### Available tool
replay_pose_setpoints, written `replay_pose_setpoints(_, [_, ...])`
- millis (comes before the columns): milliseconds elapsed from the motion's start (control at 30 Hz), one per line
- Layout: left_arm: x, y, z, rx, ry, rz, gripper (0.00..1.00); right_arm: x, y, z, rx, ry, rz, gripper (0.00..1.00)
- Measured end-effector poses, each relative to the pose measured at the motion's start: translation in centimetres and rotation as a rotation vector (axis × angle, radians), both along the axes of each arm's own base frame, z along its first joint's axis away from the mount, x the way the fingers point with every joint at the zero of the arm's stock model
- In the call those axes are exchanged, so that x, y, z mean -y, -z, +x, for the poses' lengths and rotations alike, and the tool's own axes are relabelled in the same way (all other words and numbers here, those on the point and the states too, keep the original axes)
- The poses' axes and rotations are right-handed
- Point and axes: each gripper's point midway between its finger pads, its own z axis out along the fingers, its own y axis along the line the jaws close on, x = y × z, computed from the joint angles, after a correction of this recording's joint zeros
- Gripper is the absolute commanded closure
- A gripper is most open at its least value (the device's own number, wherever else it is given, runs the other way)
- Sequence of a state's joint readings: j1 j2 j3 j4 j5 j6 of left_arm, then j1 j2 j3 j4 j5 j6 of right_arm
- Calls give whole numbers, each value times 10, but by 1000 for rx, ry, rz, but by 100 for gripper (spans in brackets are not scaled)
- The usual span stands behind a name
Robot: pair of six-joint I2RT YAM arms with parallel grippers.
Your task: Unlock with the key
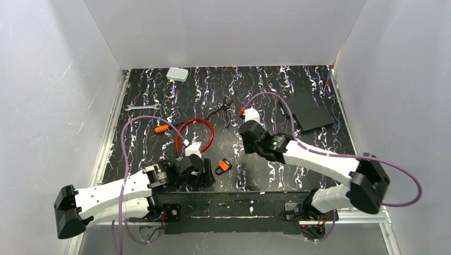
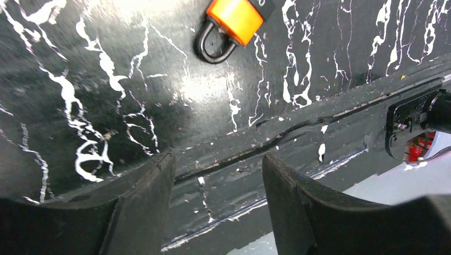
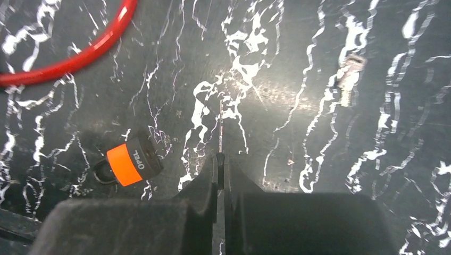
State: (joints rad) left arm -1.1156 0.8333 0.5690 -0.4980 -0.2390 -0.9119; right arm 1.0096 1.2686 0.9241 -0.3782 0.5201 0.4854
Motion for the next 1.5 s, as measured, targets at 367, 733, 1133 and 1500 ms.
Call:
replay_pose_setpoints(367, [38, 40, -12, -177, -95, -17, 60, -47, 41, 5, -151, -178, 35, 99])
replay_pose_setpoints(733, [64, 63, 0, -184, -147, -39, 63, -85, 78, 10, -206, -249, 82, 99])
replay_pose_setpoints(1133, [60, 69, 23, -123, -212, -25, 64, -92, 108, -5, -291, -308, 91, 99])
replay_pose_setpoints(1500, [45, 68, 58, -64, -230, 30, 61, -72, 110, -20, -314, -263, 108, 99])
